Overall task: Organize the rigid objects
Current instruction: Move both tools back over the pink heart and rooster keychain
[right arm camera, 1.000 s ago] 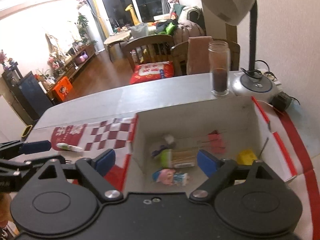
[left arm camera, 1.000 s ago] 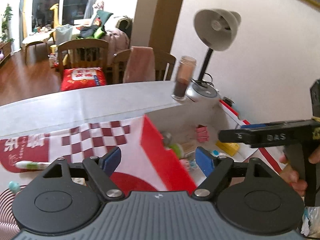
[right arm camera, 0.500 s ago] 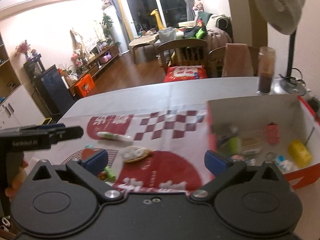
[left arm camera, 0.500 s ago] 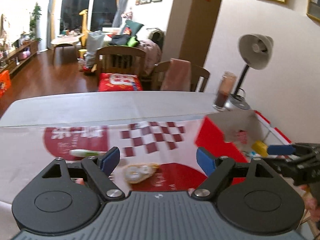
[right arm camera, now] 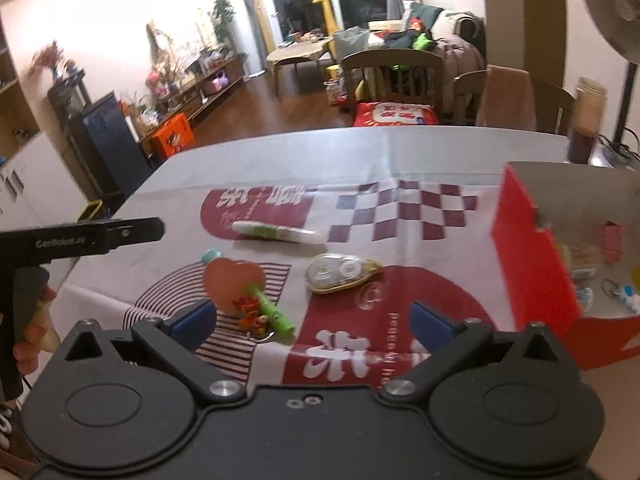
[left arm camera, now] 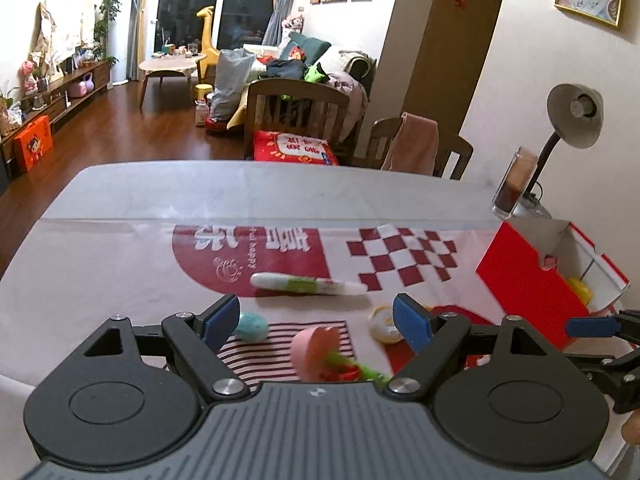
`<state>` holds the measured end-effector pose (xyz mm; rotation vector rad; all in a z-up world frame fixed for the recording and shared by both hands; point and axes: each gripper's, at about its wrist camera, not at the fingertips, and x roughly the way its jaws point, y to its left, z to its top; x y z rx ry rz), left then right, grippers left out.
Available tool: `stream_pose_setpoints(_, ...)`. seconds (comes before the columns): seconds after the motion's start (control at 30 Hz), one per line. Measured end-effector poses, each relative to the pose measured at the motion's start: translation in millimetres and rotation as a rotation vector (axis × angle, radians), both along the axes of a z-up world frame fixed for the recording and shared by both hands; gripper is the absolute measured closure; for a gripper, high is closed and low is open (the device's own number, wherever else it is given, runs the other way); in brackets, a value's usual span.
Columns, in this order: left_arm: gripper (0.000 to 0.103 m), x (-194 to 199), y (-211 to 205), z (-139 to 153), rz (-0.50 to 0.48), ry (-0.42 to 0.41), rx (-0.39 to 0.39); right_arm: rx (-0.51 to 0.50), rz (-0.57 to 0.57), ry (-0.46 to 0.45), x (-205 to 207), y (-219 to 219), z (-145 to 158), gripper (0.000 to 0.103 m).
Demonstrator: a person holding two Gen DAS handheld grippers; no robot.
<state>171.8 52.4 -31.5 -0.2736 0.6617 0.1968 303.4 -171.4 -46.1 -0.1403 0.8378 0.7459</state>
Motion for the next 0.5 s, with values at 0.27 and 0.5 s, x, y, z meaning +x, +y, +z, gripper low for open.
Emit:
stream_pose_setpoints(0.27, 0.019, 5.3, 15.7, -34.5, -0.034, 0.049, -0.003, -0.077, 0.072, 0.005, -9.1, 42.6, -28.2, 0.003)
stream_pose_setpoints(0.5, 0.019, 15.1, 18.5, -62.6, -0.082, 0.09, 0.013, -0.139, 0.134, -0.004, -15.5, 69.8, -44.5, 0.013)
